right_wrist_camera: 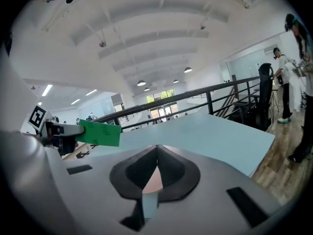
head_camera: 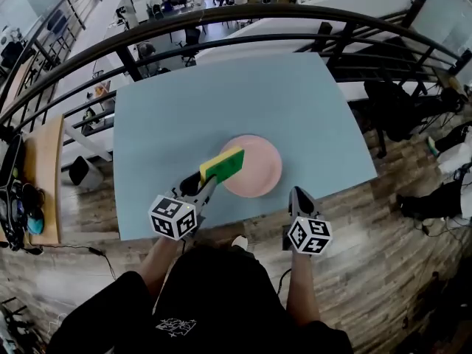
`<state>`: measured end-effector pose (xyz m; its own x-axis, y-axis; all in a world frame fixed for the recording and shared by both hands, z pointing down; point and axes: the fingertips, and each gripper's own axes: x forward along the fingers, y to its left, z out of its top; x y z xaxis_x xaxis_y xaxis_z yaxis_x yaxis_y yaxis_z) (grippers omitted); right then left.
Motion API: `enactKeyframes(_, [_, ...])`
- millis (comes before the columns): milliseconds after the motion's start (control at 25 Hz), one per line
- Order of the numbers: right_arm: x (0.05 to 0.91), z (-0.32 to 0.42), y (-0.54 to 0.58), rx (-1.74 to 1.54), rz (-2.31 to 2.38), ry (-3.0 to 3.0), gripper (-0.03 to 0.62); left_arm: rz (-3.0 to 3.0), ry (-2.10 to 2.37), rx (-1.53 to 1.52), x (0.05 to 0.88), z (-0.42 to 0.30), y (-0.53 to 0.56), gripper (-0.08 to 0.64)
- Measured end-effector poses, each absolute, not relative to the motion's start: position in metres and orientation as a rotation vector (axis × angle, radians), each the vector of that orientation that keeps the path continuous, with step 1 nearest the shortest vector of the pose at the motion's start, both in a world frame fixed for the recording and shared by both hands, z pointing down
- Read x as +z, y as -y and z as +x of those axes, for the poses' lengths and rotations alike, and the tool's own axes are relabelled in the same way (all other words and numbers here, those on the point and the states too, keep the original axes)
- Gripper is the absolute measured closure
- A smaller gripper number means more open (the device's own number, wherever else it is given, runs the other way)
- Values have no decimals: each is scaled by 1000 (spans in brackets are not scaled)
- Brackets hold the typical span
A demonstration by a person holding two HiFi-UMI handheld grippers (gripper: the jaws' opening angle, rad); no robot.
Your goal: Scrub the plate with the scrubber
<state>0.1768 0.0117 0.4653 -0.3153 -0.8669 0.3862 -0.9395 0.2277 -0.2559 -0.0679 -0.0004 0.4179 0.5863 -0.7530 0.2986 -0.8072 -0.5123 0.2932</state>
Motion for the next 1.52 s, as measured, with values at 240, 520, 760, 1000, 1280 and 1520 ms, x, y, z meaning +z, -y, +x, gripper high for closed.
enactKeyframes(240, [492, 176, 2, 754, 1676, 2305, 586, 2337, 1232, 191, 440, -62, 8, 428])
enactKeyframes(520, [537, 168, 16, 856, 1658, 2205, 584, 2299, 1199, 253, 467, -64, 19, 428])
enactKeyframes(760, [573, 162, 32, 921, 1645, 2097, 583, 2269, 1105, 332, 500, -55, 33, 428])
enactKeyframes(1000, [601, 158, 53, 983, 1642, 2013, 583, 2229, 1012, 381, 530, -47, 56, 428])
enactKeyframes(1280, [625, 168, 58, 1067, 1688, 1908, 506, 2181, 896, 405, 553, -34, 69, 428])
enactKeyframes(1520, [642, 164, 63, 1138, 1688, 1857, 494, 2141, 813, 417, 571, -28, 77, 428])
